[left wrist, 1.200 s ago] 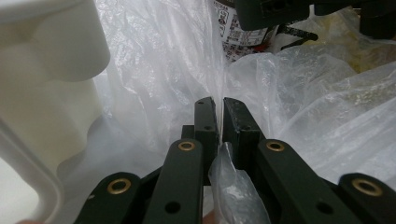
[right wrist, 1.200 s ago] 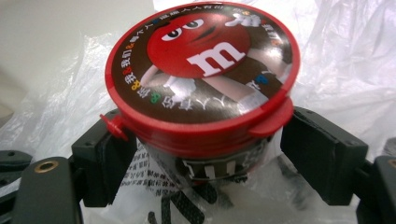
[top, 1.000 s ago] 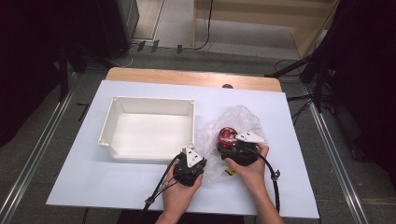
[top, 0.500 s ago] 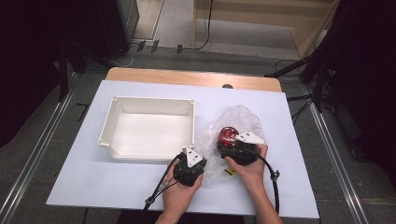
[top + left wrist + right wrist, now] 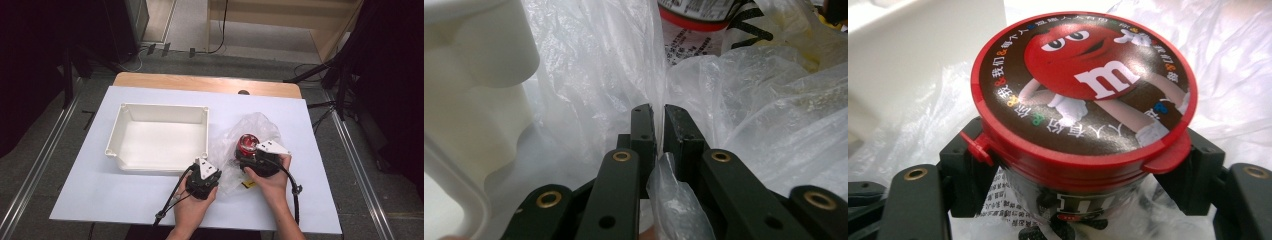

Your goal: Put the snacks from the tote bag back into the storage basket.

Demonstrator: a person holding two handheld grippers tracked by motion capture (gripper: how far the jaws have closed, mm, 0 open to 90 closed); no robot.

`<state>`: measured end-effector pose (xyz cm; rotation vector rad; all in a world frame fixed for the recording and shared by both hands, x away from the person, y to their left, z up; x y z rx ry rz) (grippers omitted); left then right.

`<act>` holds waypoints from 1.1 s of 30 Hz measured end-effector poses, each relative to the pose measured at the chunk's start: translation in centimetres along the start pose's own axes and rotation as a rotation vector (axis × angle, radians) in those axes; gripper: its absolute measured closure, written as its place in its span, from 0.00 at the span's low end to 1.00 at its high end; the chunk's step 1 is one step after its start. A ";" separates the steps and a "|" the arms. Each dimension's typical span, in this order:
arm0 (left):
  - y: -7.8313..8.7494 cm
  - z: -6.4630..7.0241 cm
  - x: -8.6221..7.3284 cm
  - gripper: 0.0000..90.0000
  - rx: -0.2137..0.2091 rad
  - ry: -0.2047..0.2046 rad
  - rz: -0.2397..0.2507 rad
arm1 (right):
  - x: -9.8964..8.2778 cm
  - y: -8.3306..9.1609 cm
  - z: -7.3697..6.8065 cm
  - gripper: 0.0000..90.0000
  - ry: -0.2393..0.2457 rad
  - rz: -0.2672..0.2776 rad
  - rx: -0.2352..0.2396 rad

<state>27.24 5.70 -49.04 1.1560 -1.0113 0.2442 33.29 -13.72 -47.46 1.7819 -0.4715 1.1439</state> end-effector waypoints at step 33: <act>5.6 -0.3 1.1 0.15 -0.186 -0.022 0.261 | 2.2 2.8 -0.5 0.29 -0.007 0.051 0.022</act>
Point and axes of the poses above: each handheld gripper's, and its own axes: y roughly backward along the jaws, x roughly out of its top, z roughly to its right, the point moved 2 cm from there along -y, roughly forward along the jaws, and after that the axes turned 3 degrees about x, right-handed, at the moved point
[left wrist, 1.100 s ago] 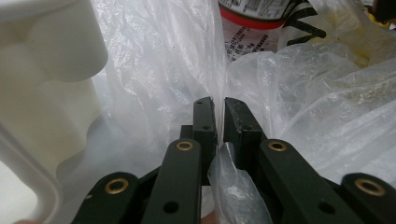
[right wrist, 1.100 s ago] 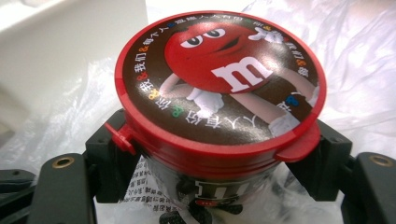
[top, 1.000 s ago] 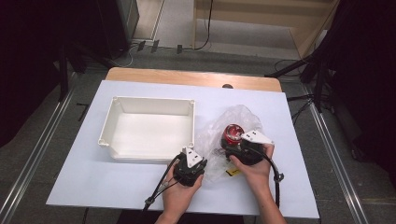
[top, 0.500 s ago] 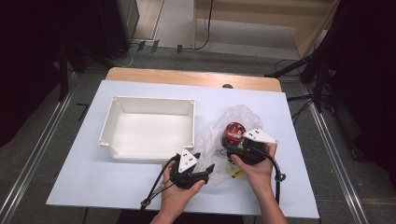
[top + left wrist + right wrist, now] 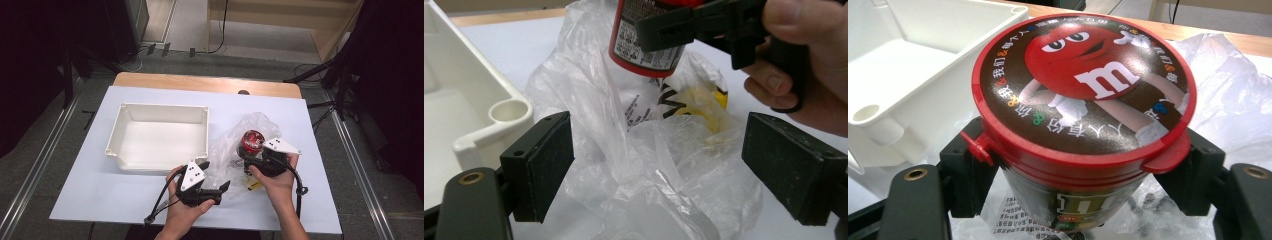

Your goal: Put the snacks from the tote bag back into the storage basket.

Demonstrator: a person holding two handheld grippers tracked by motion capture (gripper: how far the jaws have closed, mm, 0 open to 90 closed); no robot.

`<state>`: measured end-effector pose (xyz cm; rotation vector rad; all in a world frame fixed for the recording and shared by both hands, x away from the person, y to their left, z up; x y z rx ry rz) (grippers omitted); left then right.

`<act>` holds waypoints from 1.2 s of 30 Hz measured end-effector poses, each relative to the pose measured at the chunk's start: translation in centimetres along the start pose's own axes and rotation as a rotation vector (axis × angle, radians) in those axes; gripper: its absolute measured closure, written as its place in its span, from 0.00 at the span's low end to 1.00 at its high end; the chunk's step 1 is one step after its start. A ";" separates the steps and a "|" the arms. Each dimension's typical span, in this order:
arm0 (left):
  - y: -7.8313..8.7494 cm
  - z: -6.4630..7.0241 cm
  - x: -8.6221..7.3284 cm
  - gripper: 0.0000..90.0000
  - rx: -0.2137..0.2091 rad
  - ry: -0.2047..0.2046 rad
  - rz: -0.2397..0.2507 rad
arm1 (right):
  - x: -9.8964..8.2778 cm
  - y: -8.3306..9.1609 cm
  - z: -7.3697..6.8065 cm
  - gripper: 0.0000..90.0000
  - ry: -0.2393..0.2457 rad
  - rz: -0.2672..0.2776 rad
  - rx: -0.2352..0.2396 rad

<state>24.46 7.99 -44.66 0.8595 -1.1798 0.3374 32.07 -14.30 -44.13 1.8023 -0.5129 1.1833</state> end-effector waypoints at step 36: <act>6.8 -7.3 -2.3 0.10 0.154 0.020 0.033 | 0.1 -0.1 -0.6 0.29 -0.008 -0.001 0.012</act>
Point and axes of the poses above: each handheld gripper's, and its own axes: y roughly backward along the jaws, x roughly out of its top, z roughly to its right, the point moved 2 cm from there along -y, roughly forward along the jaws, and after that the axes turned 3 degrees about x, right-handed, at the moved point
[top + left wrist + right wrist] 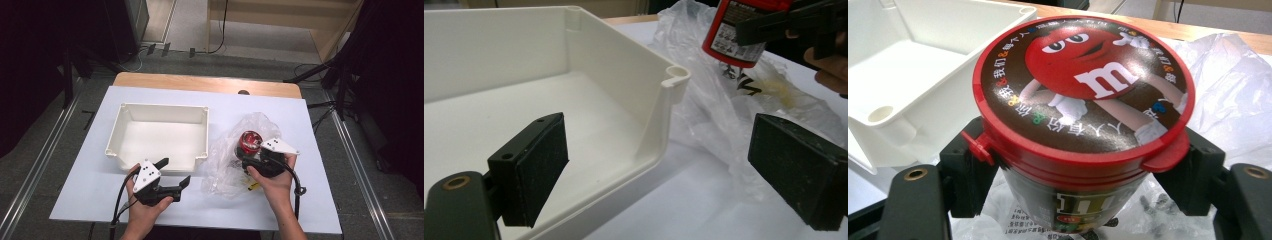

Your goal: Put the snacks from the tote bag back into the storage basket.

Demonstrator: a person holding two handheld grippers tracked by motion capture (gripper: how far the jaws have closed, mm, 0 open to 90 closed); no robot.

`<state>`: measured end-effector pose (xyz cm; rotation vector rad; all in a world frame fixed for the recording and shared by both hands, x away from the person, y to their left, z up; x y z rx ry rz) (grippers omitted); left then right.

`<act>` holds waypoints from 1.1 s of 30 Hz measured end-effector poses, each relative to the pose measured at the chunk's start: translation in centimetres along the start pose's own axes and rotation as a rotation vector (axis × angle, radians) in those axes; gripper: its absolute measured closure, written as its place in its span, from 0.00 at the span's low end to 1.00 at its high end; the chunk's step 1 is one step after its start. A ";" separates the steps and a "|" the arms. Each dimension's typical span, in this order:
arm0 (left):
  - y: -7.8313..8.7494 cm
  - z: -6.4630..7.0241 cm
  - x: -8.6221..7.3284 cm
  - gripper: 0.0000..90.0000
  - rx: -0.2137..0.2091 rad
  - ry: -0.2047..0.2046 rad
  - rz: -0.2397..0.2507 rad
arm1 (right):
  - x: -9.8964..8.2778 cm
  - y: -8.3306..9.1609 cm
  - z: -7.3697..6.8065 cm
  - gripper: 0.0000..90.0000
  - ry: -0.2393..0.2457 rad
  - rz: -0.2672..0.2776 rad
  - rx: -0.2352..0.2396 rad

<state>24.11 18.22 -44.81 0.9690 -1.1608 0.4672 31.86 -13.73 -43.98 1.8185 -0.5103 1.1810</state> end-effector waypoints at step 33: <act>5.0 -5.6 -1.2 0.10 0.107 0.032 0.020 | 0.8 -1.2 -1.9 0.29 0.009 0.000 0.031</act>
Point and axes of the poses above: each handheld gripper's, and its own axes: y roughly backward along the jaws, x roughly out of its top, z roughly to its right, the point moved 2 cm from there along -y, roughly forward along the jaws, and after that the axes turned 3 degrees about x, right-handed, at the moved point
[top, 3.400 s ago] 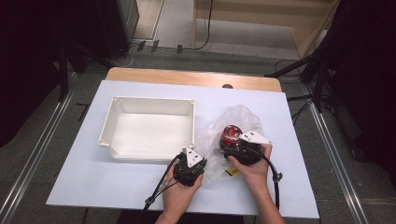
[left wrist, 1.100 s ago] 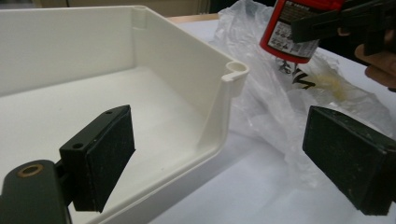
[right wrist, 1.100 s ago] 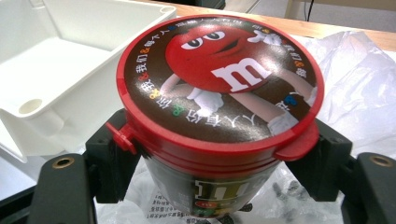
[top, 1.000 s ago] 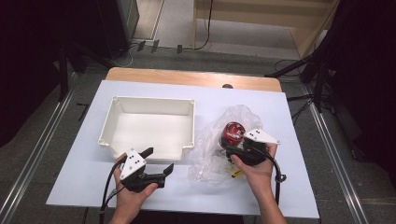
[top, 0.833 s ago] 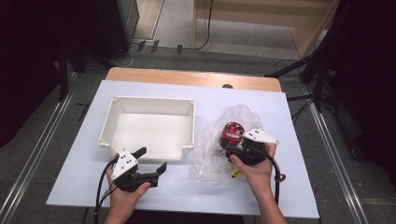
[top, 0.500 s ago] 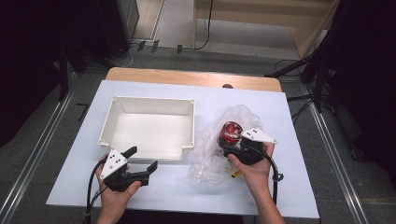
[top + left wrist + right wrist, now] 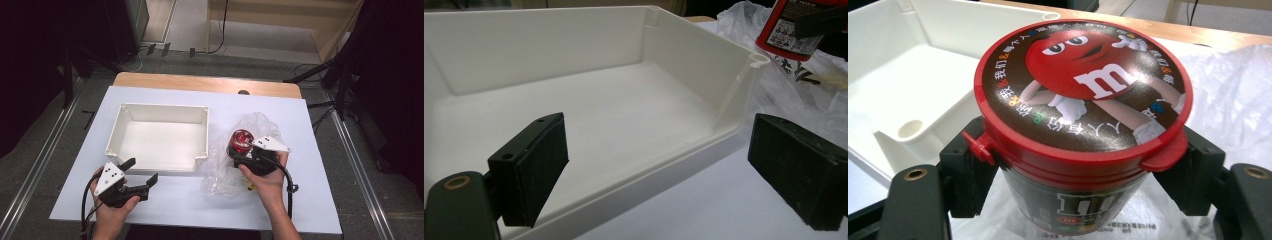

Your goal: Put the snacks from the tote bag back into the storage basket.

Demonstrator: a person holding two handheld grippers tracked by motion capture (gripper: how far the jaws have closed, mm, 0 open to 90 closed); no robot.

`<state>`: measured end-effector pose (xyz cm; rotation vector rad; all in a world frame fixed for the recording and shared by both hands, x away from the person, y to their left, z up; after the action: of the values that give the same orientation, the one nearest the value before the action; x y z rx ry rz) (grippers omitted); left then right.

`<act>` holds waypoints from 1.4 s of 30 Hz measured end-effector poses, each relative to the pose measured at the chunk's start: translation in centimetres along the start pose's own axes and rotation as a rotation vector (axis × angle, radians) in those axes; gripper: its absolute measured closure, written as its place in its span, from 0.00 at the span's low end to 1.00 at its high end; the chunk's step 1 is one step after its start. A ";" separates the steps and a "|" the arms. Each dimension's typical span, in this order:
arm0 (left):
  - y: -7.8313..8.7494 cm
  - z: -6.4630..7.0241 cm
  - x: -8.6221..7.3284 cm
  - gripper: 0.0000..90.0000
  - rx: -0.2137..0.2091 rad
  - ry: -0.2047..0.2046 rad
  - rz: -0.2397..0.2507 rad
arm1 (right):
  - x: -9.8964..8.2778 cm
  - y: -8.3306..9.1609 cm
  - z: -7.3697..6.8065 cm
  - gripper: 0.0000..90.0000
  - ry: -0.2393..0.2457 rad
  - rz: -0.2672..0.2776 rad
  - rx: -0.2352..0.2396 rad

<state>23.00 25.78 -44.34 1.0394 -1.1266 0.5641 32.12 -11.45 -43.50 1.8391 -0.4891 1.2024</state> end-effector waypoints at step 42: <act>3.1 -3.9 -1.4 0.10 0.073 0.008 -0.005 | 2.4 -1.2 -3.1 0.29 0.028 0.024 0.047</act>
<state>21.74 30.84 -44.70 1.1019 -1.1031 0.6090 32.33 -7.93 -41.44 1.8580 -0.4724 1.2640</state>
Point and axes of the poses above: each handheld gripper's, and its own axes: y roughly backward along the jaws, x roughly out of its top, z roughly to its right, the point moved 2 cm from there along -y, roughly forward along the jaws, and after that the axes turned 3 degrees about x, right-handed, at the moved point
